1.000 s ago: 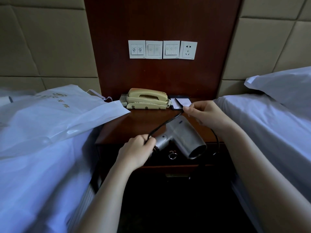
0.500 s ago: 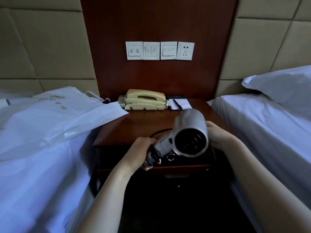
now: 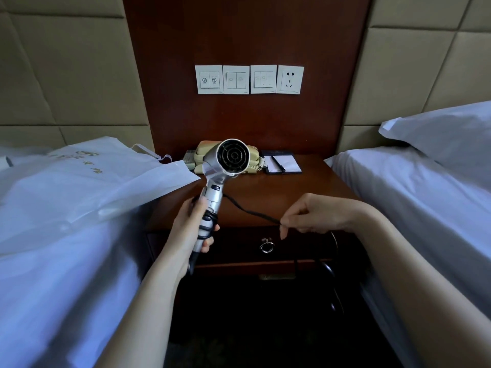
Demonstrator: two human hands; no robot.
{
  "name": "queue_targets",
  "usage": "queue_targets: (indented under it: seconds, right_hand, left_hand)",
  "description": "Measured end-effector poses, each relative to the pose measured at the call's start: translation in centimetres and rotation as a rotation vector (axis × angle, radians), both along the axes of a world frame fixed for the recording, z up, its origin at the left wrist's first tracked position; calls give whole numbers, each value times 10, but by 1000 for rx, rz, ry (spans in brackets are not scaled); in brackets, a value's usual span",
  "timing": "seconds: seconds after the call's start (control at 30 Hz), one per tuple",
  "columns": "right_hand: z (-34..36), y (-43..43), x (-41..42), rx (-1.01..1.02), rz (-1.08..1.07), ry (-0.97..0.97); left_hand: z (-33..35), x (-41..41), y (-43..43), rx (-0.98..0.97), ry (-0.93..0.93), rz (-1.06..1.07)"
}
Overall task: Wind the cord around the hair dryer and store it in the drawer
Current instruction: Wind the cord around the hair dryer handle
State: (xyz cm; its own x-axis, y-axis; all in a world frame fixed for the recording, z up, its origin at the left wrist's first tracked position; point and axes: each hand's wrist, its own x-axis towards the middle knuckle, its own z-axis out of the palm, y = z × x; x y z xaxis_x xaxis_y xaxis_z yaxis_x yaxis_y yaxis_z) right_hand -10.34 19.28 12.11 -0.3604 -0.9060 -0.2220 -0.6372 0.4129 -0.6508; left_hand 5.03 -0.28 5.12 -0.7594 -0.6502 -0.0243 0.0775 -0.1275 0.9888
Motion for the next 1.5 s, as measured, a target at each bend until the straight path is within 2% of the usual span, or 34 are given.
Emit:
queue_targets:
  seconds: [0.07, 0.23, 0.4, 0.53, 0.8, 0.9, 1.07, 1.17, 1.33, 1.5]
  right_hand:
    - [10, -3, 11, 33, 49, 162]
    - [26, -12, 35, -15, 142, 295]
    - [34, -19, 56, -225, 153, 420]
    - [37, -23, 62, -344, 157, 535]
    - [19, -37, 78, -290, 199, 625]
    - [14, -41, 74, -317, 190, 551]
    - [16, -43, 66, -399, 168, 437]
    - [21, -37, 48, -419, 81, 294]
    - [25, -14, 14, -233, -19, 128]
    - [13, -1, -14, -377, -200, 24]
  left_hand:
    - [-1, 0, 2, -58, 15, -44]
    - [0, 1, 12, -280, -90, -3]
    - [-3, -5, 18, -469, -179, 92]
    - [2, -9, 25, -667, -335, 186]
    - [0, -9, 36, -904, -544, 138]
    - [3, -5, 44, -974, -599, 55]
    - [14, -7, 56, -961, -686, 18]
    - [14, -5, 52, -1011, -632, 45]
    - [16, 6, 35, -1068, -616, 75]
    - [16, 18, 18, -980, -578, -75]
